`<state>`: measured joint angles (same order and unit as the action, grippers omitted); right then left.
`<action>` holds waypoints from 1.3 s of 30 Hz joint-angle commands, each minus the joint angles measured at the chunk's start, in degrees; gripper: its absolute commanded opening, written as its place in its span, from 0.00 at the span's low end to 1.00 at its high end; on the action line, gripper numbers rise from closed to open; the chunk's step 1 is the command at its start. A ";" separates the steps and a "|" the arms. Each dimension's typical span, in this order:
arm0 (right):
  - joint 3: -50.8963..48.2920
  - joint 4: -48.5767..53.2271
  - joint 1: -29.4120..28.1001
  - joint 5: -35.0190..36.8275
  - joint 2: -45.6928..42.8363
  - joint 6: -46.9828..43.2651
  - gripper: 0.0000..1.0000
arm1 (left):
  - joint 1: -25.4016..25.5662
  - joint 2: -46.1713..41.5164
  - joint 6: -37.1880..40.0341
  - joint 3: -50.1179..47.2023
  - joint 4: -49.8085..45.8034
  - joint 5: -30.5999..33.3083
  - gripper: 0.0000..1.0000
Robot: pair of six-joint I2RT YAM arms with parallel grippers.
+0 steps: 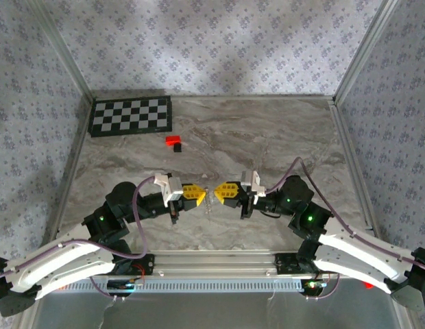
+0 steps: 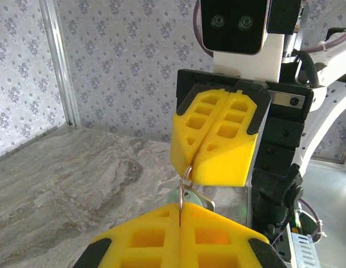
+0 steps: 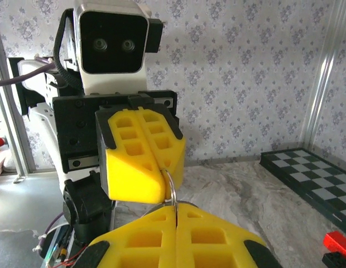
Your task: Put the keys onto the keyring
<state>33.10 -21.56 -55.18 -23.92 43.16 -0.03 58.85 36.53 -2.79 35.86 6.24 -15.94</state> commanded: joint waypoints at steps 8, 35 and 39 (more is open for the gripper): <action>-2.25 -8.25 -0.39 0.50 0.74 1.61 0.00 | -0.31 -0.50 -1.12 2.88 3.43 -1.90 0.00; -3.31 -7.72 0.44 -1.81 -1.13 2.49 0.00 | -0.31 0.12 -1.54 2.73 3.86 -0.67 0.00; -3.31 -7.22 0.55 -1.80 -1.41 2.43 0.00 | -0.33 0.21 -1.61 2.64 3.88 -0.57 0.00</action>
<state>30.02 -28.51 -54.89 -24.86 42.63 1.58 58.85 36.97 -3.75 35.86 6.68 -16.49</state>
